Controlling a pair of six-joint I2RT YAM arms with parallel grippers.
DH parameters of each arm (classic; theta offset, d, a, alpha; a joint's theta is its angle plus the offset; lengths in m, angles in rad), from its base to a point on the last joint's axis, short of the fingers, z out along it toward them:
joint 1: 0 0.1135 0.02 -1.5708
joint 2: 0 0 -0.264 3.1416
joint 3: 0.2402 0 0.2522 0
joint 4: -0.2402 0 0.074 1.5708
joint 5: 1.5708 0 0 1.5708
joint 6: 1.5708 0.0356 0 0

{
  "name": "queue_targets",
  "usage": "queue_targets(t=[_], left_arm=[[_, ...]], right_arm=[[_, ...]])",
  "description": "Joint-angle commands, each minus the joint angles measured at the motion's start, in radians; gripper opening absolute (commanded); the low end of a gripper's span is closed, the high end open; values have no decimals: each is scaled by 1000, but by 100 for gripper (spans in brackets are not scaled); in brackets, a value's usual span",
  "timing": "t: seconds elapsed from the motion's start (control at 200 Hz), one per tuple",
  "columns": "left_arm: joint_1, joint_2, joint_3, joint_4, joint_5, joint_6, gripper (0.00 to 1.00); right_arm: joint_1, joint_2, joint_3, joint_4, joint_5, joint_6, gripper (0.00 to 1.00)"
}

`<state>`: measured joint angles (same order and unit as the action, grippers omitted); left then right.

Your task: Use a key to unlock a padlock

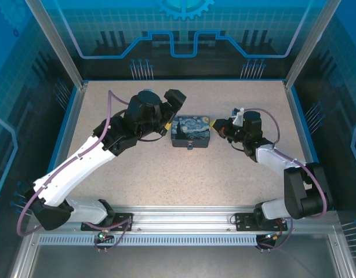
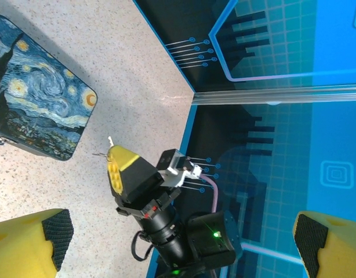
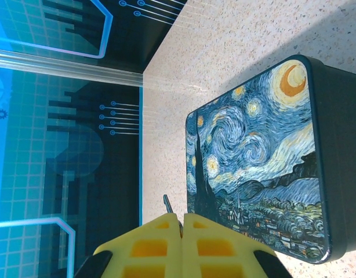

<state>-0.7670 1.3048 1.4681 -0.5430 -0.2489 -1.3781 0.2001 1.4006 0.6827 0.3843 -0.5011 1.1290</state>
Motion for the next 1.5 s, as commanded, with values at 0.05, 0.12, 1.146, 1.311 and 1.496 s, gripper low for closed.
queue_targets(t=[0.05, 0.12, 1.146, 1.311, 1.496], left_arm=[[-4, -37, -158, 7, -82, 61, 99], [-2, -76, -280, 52, -130, 113, 99], [11, 362, -749, 1026, 333, 985, 97], [37, 489, -719, 1106, 340, 992, 93], [66, 544, -713, 1160, 292, 1019, 89]], right_arm=[[-12, -41, 36, -30, 6, 0, 0], [-11, -55, 57, -68, 9, -16, 0], [116, 372, 456, -272, 72, -105, 0], [127, 400, 447, -256, 73, -101, 0], [129, 429, 448, -243, 68, -95, 0]])
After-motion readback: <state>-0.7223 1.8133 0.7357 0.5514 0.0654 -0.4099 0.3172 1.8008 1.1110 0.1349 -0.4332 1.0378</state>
